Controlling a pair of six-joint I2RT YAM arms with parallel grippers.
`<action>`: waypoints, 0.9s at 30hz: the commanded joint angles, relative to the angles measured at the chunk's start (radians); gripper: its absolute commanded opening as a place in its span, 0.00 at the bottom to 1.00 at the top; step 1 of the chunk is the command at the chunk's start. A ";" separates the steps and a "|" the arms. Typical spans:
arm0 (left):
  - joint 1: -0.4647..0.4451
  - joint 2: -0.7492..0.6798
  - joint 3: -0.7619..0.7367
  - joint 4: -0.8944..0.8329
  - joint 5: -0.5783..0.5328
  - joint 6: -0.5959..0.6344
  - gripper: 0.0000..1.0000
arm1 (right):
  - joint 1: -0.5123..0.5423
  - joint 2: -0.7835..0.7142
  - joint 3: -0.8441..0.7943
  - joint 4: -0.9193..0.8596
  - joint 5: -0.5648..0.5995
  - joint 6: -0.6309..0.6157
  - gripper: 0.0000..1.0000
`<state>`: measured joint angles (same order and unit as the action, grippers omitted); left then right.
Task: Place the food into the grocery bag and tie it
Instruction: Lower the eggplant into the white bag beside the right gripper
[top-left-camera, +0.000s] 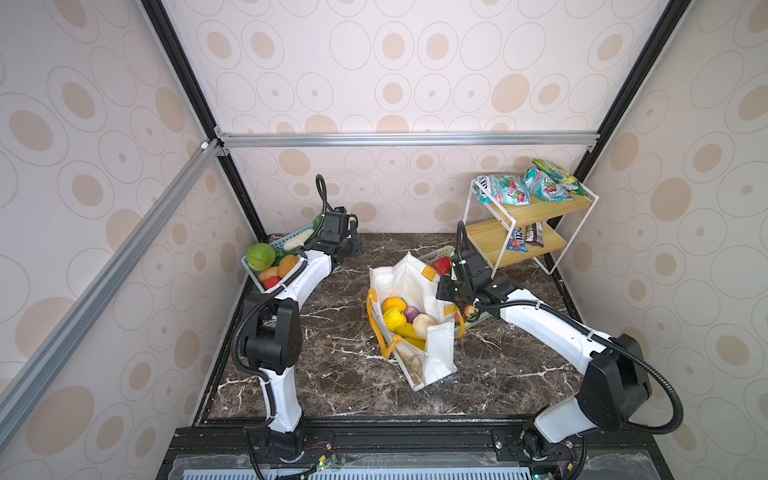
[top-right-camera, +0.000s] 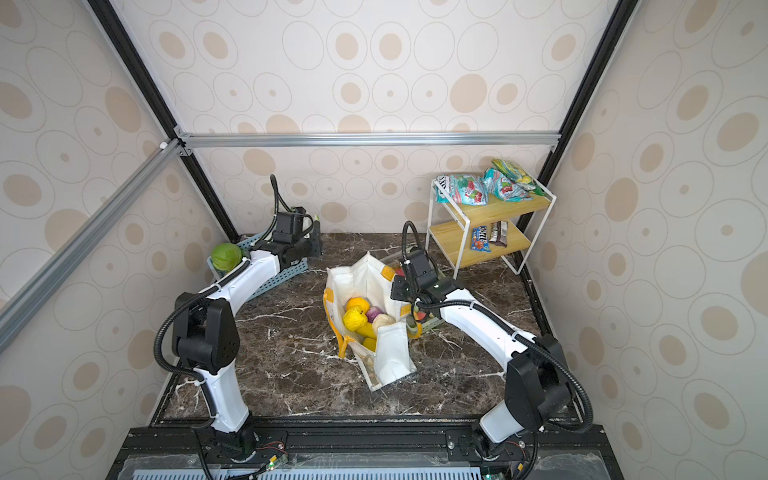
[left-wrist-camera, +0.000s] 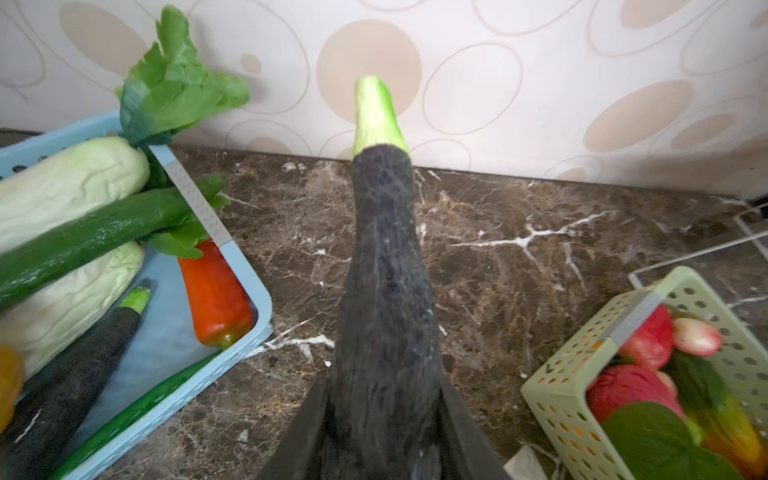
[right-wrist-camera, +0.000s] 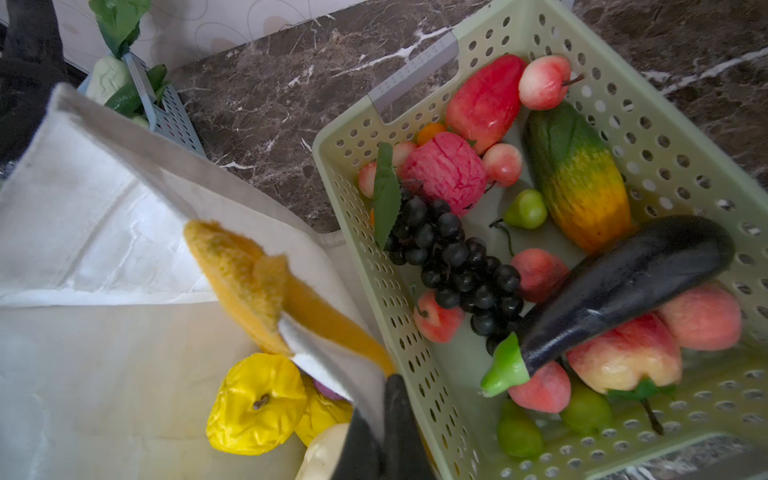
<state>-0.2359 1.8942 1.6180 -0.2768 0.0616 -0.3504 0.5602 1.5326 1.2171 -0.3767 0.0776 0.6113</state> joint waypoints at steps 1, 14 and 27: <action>0.003 -0.045 0.020 -0.005 0.069 -0.031 0.37 | 0.021 0.037 0.034 0.083 -0.024 0.063 0.00; -0.003 -0.190 0.021 0.022 0.243 -0.068 0.39 | 0.036 0.175 0.074 0.284 -0.011 0.265 0.00; -0.088 -0.373 -0.175 0.069 0.354 -0.102 0.41 | 0.063 0.222 0.110 0.291 0.101 0.335 0.00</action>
<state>-0.3122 1.5665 1.4788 -0.2214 0.3809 -0.4431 0.6163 1.7340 1.2957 -0.1184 0.1364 0.9051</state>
